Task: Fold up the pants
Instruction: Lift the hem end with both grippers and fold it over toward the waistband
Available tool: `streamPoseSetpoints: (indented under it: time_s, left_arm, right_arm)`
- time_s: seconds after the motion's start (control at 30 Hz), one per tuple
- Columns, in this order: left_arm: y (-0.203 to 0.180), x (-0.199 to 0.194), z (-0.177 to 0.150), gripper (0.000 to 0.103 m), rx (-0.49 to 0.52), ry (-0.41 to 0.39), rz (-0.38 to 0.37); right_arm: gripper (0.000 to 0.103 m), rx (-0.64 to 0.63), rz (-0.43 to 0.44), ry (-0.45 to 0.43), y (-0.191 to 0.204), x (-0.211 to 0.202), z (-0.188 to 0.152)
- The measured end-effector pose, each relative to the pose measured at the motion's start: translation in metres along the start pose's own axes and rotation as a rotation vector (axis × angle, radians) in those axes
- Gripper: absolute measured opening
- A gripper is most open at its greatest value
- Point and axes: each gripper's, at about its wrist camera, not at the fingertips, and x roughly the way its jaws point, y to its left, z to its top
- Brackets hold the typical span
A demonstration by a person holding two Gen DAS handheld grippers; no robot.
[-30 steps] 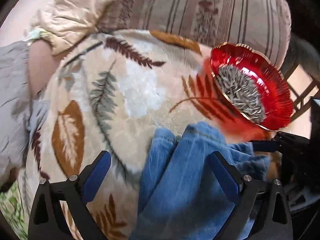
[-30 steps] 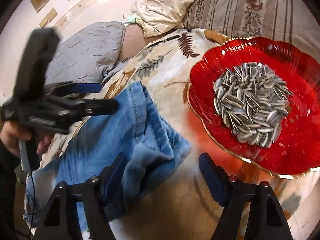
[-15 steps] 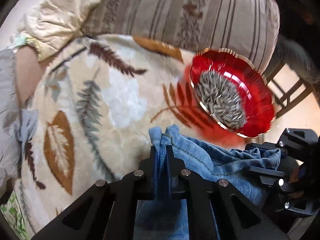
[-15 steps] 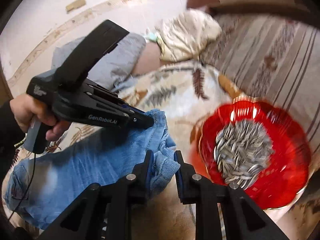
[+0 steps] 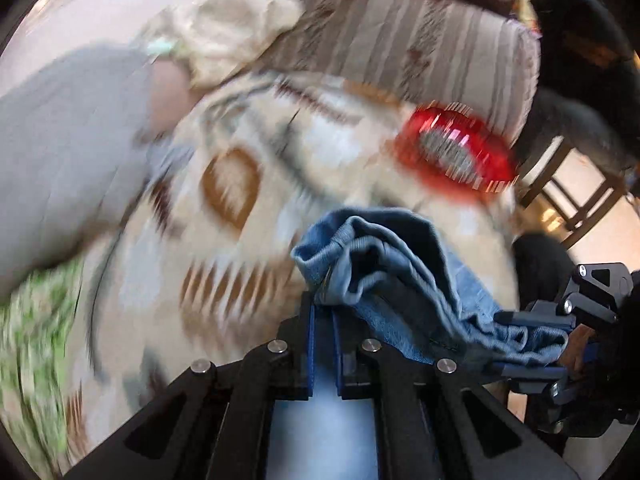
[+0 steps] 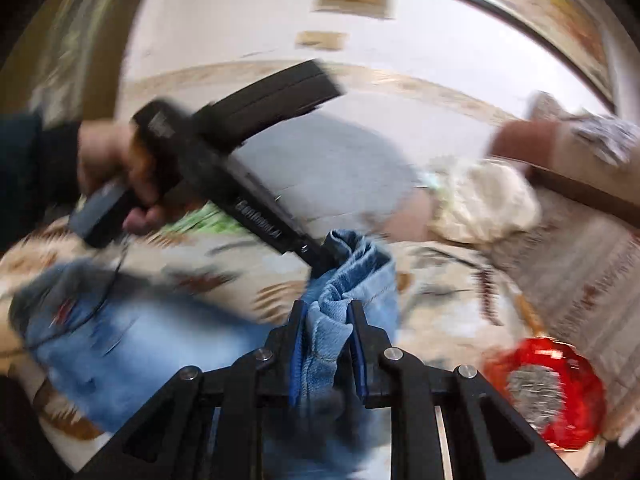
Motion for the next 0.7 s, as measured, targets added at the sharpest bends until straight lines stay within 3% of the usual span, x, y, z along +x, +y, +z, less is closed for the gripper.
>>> streamPoseSetpoints:
  time_s: [0.1, 0.17, 0.23, 0.3, 0.37, 0.4, 0.43, 0.53, 0.7]
  left_arm:
    - [0.023, 0.012, -0.046, 0.006, -0.078, 0.081, 0.065]
    - [0.033, 0.027, -0.073, 0.006, -0.115, 0.157, 0.103]
    - [0.039, 0.034, -0.091, 0.007, -0.168, 0.204, 0.115]
    - [0.041, 0.023, -0.100, 0.015, -0.222, 0.174, 0.107]
    - [0.037, 0.006, -0.099, 0.051, -0.259, 0.129, 0.130]
    - [0.034, -0.005, -0.099, 0.076, -0.274, 0.102, 0.145]
    - [0.028, -0.017, -0.099, 0.081, -0.289, 0.065, 0.154]
    - [0.006, -0.041, -0.094, 0.081, -0.327, 0.024, 0.136]
    - [-0.020, -0.035, -0.097, 0.081, -0.453, 0.064, 0.129]
  right_arm:
    - [0.023, -0.109, 0.090, 0.086, 0.050, 0.021, -0.018]
    - [0.033, -0.161, 0.116, 0.173, 0.073, 0.038, -0.032]
    - [0.069, -0.198, 0.152, 0.271, 0.090, 0.051, -0.047]
    - [0.070, -0.191, 0.168, 0.263, 0.089, 0.046, -0.050]
    - [0.073, -0.197, 0.184, 0.226, 0.085, 0.031, -0.044]
    - [0.075, -0.193, 0.194, 0.206, 0.082, 0.023, -0.041]
    - [0.077, -0.181, 0.209, 0.180, 0.074, 0.011, -0.036]
    - [0.080, -0.141, 0.221, 0.139, 0.052, -0.013, -0.026]
    - [0.080, -0.134, 0.244, 0.157, 0.000, -0.027, -0.038]
